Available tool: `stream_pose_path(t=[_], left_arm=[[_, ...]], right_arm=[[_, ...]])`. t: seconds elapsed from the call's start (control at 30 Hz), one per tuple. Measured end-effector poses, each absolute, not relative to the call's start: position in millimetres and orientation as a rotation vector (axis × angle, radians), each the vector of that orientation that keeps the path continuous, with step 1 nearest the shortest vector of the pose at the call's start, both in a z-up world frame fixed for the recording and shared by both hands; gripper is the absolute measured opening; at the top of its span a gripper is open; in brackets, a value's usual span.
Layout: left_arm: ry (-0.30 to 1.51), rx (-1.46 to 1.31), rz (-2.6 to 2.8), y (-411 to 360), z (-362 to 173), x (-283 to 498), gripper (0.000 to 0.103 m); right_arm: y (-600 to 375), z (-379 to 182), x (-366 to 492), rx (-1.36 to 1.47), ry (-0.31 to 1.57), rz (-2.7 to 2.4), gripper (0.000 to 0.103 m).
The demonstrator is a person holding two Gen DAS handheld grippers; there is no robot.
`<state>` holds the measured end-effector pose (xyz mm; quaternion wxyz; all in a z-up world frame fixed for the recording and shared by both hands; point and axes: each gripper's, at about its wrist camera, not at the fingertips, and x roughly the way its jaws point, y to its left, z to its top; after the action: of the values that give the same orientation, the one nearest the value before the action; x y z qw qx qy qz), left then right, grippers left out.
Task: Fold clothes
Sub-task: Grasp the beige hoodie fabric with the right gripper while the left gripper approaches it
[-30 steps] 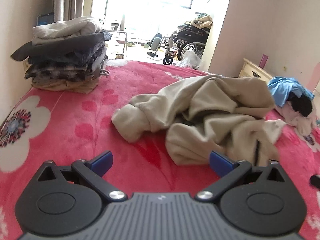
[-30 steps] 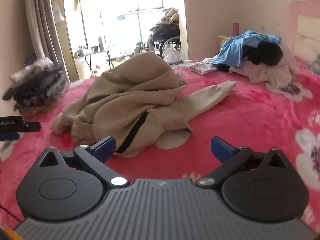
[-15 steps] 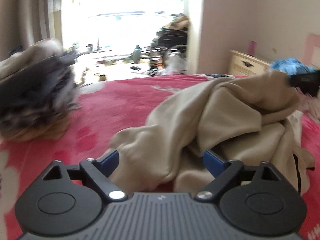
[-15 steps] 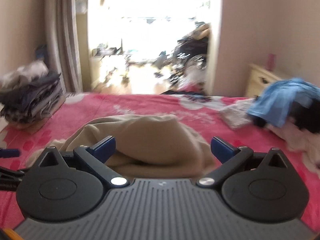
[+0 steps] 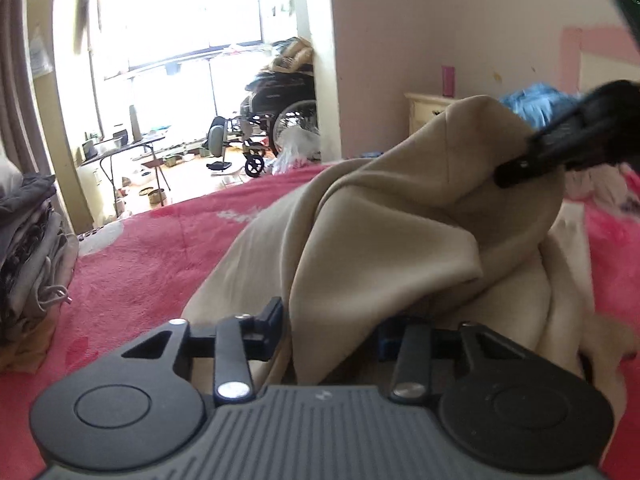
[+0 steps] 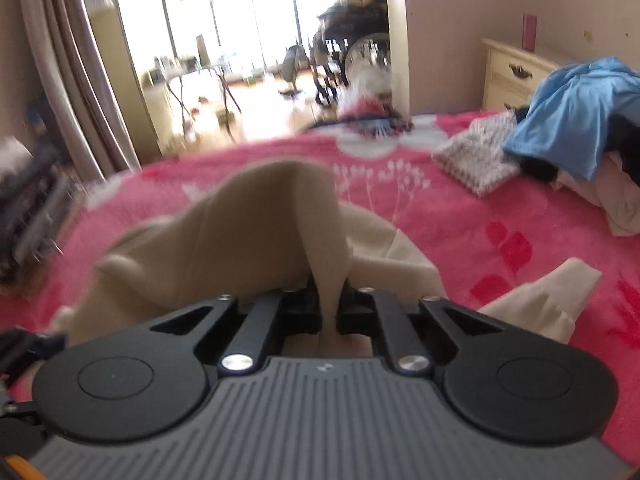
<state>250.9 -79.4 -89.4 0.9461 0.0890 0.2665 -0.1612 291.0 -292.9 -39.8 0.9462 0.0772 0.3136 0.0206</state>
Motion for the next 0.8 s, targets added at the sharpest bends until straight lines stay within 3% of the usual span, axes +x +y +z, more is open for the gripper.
stream_pose_path(t=[0.1, 0.13, 0.47, 0.7, 0.8], left_arm=[[0.541, 0.173, -0.324, -80.3, -87.6, 245.7, 0.029], [0.544, 0.180, -0.320, -80.7, -87.6, 244.6, 0.021], [0.505, 0.139, -0.458, -35.1, -63.4, 176.7, 0.005], [0.617, 0.144, -0.534, 17.6, -62.4, 99.3, 0.010], [0.709, 0.144, -0.496, 42.5, -66.3, 77.7, 0.025]], right_arm=[[-295.0, -25.8, 272.1, 0.171, 0.593, 0.101, 0.001], [-294.0, -22.1, 265.0, 0.171, 0.585, 0.123, 0.001], [-261.6, 8.0, 158.6, 0.196, 0.521, 0.419, 0.001], [-224.3, -4.4, 61.2, 0.243, 0.587, 0.614, 0.001], [-217.6, -31.9, 39.0, 0.263, 0.682, 0.622, 0.001]])
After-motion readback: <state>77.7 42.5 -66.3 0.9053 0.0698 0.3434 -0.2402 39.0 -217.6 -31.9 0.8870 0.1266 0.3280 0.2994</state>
